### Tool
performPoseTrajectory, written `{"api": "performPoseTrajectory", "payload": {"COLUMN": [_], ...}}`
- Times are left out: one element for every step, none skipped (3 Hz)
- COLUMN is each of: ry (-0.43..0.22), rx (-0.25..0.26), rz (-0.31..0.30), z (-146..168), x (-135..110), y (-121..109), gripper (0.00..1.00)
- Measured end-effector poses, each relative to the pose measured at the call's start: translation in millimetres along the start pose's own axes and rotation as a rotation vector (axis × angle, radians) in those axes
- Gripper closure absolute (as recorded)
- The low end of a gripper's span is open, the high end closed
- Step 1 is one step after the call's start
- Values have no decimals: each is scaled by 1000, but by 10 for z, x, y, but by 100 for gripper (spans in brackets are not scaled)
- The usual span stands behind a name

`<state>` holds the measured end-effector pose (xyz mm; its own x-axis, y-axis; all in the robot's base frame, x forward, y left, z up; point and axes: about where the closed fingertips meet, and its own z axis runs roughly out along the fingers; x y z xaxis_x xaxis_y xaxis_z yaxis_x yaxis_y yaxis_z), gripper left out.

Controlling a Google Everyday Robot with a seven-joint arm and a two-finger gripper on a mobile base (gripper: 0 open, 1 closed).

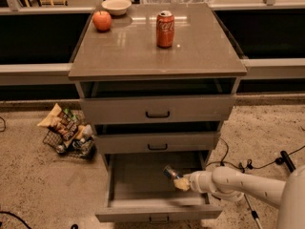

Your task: Place redbull can into bottom drawer

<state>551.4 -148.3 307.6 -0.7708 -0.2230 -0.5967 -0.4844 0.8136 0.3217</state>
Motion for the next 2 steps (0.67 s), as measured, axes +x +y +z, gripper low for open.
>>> {"api": "performPoseTrajectory", "payload": {"ry": [24, 45], "rx": [25, 21], "rz": [27, 58], "z": [200, 419], "x": [155, 229], "y": [-408, -683], "gripper": [100, 82]}}
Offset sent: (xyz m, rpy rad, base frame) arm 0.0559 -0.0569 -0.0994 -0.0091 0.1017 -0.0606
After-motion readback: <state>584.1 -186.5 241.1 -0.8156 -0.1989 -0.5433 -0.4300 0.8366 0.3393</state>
